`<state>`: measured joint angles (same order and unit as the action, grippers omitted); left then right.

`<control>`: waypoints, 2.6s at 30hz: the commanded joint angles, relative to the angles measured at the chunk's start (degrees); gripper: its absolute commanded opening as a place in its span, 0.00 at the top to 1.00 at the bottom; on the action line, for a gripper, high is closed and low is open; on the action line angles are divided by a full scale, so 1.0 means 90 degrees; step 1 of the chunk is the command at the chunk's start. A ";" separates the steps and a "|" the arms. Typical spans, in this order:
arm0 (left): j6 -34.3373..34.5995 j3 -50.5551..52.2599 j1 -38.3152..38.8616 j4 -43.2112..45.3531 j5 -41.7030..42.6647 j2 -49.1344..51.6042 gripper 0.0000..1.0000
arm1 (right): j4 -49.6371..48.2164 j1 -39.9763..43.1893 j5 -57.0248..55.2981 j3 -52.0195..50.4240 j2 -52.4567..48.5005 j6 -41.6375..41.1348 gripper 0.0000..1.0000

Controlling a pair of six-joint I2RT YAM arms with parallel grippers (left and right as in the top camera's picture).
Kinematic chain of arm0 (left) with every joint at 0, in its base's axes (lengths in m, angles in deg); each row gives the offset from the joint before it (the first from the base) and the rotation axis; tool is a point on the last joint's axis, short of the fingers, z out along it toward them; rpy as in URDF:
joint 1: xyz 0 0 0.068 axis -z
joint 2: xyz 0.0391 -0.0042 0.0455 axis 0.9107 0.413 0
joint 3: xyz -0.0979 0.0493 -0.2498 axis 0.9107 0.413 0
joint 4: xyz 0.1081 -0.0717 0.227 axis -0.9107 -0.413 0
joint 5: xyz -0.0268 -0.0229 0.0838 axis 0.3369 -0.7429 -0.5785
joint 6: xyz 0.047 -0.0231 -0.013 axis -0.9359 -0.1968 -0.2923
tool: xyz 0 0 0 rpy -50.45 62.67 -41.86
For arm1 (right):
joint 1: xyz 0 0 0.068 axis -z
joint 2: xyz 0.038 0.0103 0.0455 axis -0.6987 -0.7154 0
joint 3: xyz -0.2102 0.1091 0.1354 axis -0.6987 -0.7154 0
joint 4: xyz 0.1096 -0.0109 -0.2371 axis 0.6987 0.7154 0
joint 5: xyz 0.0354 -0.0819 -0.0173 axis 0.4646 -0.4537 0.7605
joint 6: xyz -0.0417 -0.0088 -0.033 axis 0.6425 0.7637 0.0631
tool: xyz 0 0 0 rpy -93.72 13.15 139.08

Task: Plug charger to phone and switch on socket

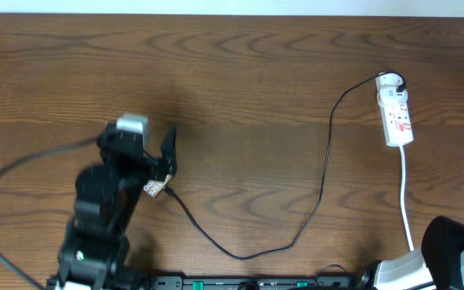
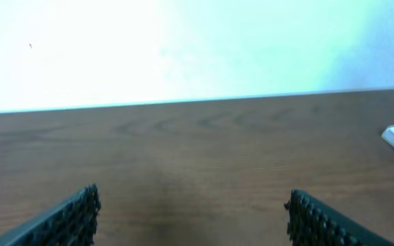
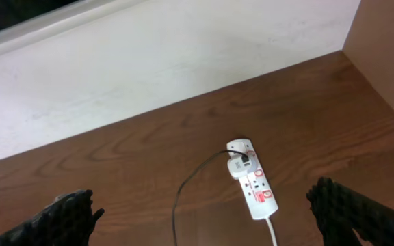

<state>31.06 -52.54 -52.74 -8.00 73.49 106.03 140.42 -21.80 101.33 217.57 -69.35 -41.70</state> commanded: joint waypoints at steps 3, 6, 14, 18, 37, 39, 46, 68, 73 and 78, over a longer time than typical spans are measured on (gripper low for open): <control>0.0000 0.1132 0.0007 0.0833 -0.0053 -0.1059 0.14 | 0.0019 -0.0027 0.0015 0.0024 0.0073 -0.0056 0.01; 0.0002 0.1576 -0.0044 0.1151 -0.0053 -0.1430 0.14 | 0.0019 -0.0027 0.0015 0.0024 0.0073 -0.0056 0.01; 0.0002 0.3281 -0.0231 0.2875 -0.0049 -0.2548 0.14 | 0.0019 -0.0027 0.0015 0.0024 0.0073 -0.0056 0.01; -0.0002 0.3507 -0.0282 0.2994 -0.0078 -0.2866 0.14 | 0.0019 -0.0027 0.0015 0.0024 0.0073 -0.0056 0.01; 0.0002 0.3504 -0.0333 0.0146 -0.0073 -0.3866 0.14 | 0.0019 -0.0027 0.0015 0.0024 0.0073 -0.0056 0.01; 0.0000 0.3504 -0.0333 -0.0012 -0.0078 -0.3866 0.14 | 0.0019 -0.0027 0.0012 0.0024 0.0073 -0.0056 0.01; 0.0000 0.3504 -0.0330 -0.0012 -0.0078 -0.3866 0.14 | 0.0019 -0.0027 0.0015 0.0024 0.0073 -0.0056 0.01; 0.0000 0.3504 -0.0330 -0.0010 -0.0078 -0.3842 0.14 | 0.0019 -0.0027 0.0015 0.0024 0.0073 -0.0056 0.01; 0.0000 0.3504 -0.0330 -0.0010 -0.0078 -0.3842 0.14 | 0.0019 -0.0027 0.0015 0.0024 0.0073 -0.0056 0.01; 0.0000 0.3504 -0.0330 -0.0010 -0.0078 -0.3842 0.14 | 0.0019 -0.0027 0.0015 0.0024 0.0073 -0.0056 0.01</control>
<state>31.17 -21.41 -55.43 -5.37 72.66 71.78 140.42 -21.80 101.35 217.55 -69.26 -41.92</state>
